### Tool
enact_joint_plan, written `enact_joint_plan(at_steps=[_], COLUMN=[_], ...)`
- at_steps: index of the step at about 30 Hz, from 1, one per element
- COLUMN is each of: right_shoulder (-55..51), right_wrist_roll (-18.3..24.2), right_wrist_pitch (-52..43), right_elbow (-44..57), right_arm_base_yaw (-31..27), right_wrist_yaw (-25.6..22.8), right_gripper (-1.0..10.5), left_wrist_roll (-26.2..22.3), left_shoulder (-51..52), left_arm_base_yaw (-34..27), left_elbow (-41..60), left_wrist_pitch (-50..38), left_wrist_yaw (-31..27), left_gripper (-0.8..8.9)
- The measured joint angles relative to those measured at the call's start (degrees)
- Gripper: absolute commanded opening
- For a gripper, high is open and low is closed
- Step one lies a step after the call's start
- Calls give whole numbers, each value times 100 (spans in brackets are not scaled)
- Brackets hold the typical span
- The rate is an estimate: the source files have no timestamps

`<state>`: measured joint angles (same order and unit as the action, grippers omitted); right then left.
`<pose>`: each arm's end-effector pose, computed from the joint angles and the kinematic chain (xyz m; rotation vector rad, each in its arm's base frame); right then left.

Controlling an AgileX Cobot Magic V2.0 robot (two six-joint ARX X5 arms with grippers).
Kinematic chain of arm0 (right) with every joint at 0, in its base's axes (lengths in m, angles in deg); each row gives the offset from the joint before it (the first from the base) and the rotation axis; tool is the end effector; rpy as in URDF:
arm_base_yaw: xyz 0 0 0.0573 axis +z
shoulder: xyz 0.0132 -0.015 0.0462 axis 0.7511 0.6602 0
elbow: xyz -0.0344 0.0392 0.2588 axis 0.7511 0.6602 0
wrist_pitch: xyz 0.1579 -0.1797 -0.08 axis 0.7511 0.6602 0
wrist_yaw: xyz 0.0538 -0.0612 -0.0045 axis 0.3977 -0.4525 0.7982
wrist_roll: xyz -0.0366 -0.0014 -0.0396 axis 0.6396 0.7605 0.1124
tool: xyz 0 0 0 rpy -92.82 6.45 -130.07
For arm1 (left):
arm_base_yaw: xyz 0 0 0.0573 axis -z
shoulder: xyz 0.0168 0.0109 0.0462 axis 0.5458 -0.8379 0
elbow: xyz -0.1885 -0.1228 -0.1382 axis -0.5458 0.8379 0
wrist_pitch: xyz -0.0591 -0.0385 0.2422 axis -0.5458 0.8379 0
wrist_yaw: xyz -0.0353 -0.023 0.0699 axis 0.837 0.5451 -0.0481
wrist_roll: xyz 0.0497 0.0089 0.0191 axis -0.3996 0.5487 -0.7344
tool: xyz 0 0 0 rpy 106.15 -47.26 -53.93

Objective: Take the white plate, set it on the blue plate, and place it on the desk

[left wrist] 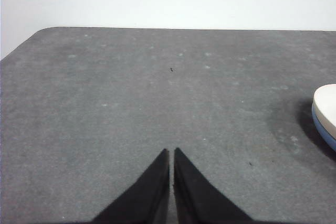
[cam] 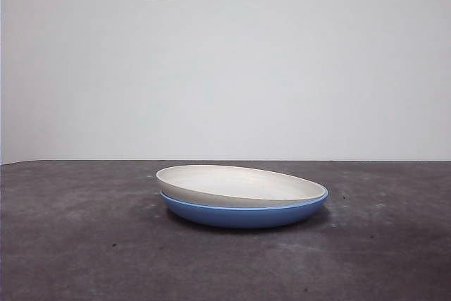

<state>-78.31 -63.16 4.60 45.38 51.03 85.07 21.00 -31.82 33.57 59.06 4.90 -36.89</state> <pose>0.0955 0.0069 0.1531 0.1246 0.1606 0.1329 0.0948 -0.0038 0.1571 -0.0205 0.1498 -0.1082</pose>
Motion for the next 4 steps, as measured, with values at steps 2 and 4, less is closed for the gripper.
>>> enact_joint_plan(at_steps=[2,4], right_shoulder=[0,0], right_wrist_roll=[0,0], right_wrist_pitch=[0,0], right_elbow=[2,0], right_arm_base_yaw=[0,0], right_wrist_yaw=[0,2], right_gripper=[10,10], left_wrist_roll=[0,0], left_shoulder=[0,0], left_arm_base_yaw=[0,0], left_elbow=[0,0], left_wrist_pitch=[0,0], left_wrist_yaw=[0,0], left_gripper=[15,15])
